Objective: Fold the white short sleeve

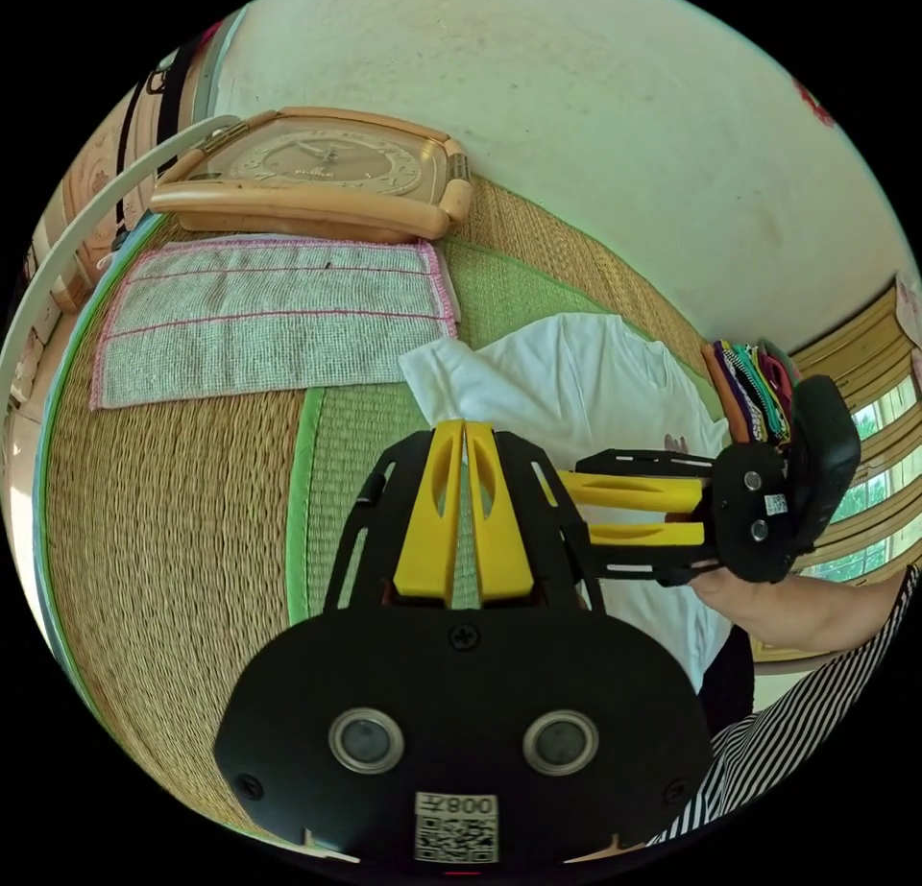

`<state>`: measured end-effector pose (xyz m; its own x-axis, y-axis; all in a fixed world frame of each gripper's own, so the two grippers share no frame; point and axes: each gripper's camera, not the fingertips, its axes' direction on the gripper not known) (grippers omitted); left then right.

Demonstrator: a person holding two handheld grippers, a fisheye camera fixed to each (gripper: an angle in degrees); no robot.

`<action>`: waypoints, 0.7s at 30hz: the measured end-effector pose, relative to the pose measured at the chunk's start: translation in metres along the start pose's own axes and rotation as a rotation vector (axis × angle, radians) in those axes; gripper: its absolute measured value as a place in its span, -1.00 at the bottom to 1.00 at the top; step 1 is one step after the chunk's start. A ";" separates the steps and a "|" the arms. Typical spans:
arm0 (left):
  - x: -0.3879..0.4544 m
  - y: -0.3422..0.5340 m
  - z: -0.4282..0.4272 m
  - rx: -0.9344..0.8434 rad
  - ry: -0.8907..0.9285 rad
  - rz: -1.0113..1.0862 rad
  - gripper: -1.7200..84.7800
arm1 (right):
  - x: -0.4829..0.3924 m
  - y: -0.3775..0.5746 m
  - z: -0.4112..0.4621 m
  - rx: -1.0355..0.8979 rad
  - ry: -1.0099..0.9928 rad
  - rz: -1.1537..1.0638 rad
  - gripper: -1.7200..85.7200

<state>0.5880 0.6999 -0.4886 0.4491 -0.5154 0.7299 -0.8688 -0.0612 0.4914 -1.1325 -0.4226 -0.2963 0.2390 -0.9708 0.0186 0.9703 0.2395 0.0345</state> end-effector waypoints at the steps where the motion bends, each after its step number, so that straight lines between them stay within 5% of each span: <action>1: -0.004 0.004 -0.001 0.001 0.006 -0.006 -0.96 | 0.000 0.001 0.000 0.032 0.037 0.010 -0.85; 9: -0.032 0.026 -0.017 0.053 0.088 -0.054 -0.96 | 0.008 0.008 0.010 0.036 0.058 0.037 -0.94; 15: -0.046 0.045 -0.052 0.166 0.147 -0.078 -0.96 | 0.055 0.010 0.004 0.141 -0.363 0.157 -0.95; 21: -0.058 0.063 -0.081 0.264 0.187 -0.108 -0.96 | 0.089 0.020 0.036 0.087 -0.557 0.207 -0.92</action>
<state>0.5241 0.7952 -0.4615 0.5506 -0.3295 0.7670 -0.8273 -0.3385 0.4484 -1.0937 -0.5036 -0.2585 0.3440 -0.7584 0.5536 0.8934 0.4458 0.0554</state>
